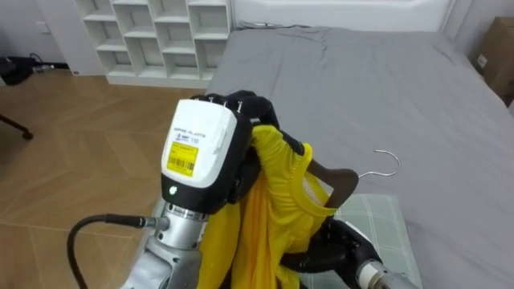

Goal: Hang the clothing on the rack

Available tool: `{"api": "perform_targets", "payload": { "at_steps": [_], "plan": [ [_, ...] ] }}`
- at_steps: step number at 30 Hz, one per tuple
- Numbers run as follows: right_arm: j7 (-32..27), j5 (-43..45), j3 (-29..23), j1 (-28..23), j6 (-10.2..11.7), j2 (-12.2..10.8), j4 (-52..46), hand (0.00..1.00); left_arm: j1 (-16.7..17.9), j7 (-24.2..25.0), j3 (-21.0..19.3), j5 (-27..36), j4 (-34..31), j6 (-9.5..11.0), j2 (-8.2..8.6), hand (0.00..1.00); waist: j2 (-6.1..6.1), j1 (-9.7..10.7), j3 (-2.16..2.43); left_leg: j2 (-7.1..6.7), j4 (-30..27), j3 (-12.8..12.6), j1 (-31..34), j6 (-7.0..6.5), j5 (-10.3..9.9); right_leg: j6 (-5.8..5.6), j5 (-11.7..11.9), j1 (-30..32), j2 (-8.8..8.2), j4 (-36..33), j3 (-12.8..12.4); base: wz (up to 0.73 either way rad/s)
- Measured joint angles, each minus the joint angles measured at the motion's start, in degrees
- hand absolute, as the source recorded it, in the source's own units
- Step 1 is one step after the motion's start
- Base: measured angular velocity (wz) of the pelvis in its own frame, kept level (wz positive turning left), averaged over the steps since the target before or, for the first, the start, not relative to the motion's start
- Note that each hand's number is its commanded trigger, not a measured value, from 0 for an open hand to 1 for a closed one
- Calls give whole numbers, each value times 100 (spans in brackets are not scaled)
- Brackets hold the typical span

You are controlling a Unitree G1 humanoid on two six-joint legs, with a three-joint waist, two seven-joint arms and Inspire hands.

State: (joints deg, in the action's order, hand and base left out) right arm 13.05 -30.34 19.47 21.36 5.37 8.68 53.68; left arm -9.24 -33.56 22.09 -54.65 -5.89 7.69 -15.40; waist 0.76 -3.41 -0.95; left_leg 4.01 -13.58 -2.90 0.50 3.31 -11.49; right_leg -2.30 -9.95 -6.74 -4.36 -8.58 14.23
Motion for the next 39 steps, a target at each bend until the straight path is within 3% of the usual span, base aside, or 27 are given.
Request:
{"api": "perform_targets", "payload": {
  "at_steps": [6, 9, 11, 12, 13, 14, 15, 16, 17, 19, 20, 21, 29, 31, 34, 39],
  "plan": [
    [-203, -130, 4, 5, 0, 22, -27, 0, 0, 54, 77, 0, -1, 18, 1, 100, -21, 54, 17, 0, 9, 43, -24, -1, 1, 0, 0, -1, 0, -20, 5, -1],
    [-251, -133, 2, 5, 3, 43, -45, 0, 0, 66, 83, 0, -1, 18, 21, 100, -24, 75, 23, 2, 37, 189, -101, -1, 2, 0, 0, 4, 7, -122, 10, -4],
    [-254, -133, 2, 6, 3, 55, -45, 0, 0, 81, 102, -1, -1, 25, 20, 100, -38, 111, 55, 4, 71, 236, -142, -1, 2, 0, 0, -7, 9, -166, 11, 0],
    [-268, -133, -1, 7, 5, 68, -45, 0, 0, 104, 122, 0, -1, 25, 32, 100, -28, 126, 64, 26, 156, 383, -227, -8, 17, -1, -1, 74, 18, -349, 25, -14],
    [-306, -131, 4, 4, 5, 60, -45, 0, 3, 162, 148, 4, -3, 28, 36, 100, 14, 117, 66, 139, 259, 833, -330, -1, 66, 21, -232, 372, 69, -765, -55, -29],
    [-328, -131, 10, 22, 5, 37, -49, 0, 1, 171, 143, 11, -12, 30, 10, 100, 18, 97, 70, 204, 286, 1089, -352, 7, 69, 79, -306, 510, 204, -644, -275, -66],
    [-380, -138, 65, 150, 6, -45, -57, 0, -2, 168, 65, 21, -20, 26, -6, 100, 2, 109, 67, 311, 279, 1243, -296, 41, 48, 360, -58, 841, 443, 8, -658, -42],
    [-475, -183, 162, 185, 7, -20, -111, 0, -58, 186, 17, 54, 43, 9, -4, 100, 7, 276, 56, 337, 297, 1135, -243, 151, -15, 416, 636, 931, 448, 7, -464, -22],
    [-542, -252, 179, 164, 6, 4, -109, 0, -83, 225, 73, 75, 63, 16, 17, 100, 13, 330, 60, 334, 335, 947, -277, 151, -15, 417, 631, 895, 451, 1, -439, 12],
    [-722, -417, 164, 166, 6, 134, -100, 0, -104, 286, 236, 108, 61, 159, 37, 100, -16, 345, 41, 342, 412, 218, -369, 171, 60, 413, 623, 827, 451, 0, -496, 0],
    [-753, -475, 140, 172, 7, 163, -99, 18, -104, 286, 286, 108, 61, 149, 33, 100, -22, 360, 38, 348, 418, 121, -393, 170, 62, 398, 613, 806, 458, 0, -490, 5],
    [-754, -500, 134, 172, 7, 185, -99, 100, -104, 286, 301, 107, 61, 136, 34, 100, -23, 361, 37, 345, 425, 121, -416, 170, 63, 392, 609, 798, 460, 1, -486, 9],
    [-748, -559, 136, 171, -47, 105, -58, 100, -104, 320, 319, 111, 58, 92, 22, 100, -39, 296, 24, 176, 438, -12, -392, 154, 57, 262, 520, 751, 343, -2, -477, 13],
    [-661, -505, 229, 171, -51, 96, -57, 100, -104, 320, 296, 121, 26, -11, 40, 100, -25, 257, 14, 122, 437, -9, -391, 117, 79, 247, 511, 743, 292, -5, -473, 6],
    [-527, -387, 479, 169, -68, 89, -57, 100, -105, 317, 196, 122, 17, -126, 47, 100, -16, 271, 8, 102, 425, -6, -392, 114, 80, 234, 514, 717, 266, -7, -463, 4],
    [-443, -259, 482, 169, -119, 93, -57, 100, -105, 317, 162, 122, 17, -144, 34, 100, -11, 281, 5, 101, 419, -8, -408, 71, 107, 230, 512, 678, 258, -5, -426, 7]
  ]
}}
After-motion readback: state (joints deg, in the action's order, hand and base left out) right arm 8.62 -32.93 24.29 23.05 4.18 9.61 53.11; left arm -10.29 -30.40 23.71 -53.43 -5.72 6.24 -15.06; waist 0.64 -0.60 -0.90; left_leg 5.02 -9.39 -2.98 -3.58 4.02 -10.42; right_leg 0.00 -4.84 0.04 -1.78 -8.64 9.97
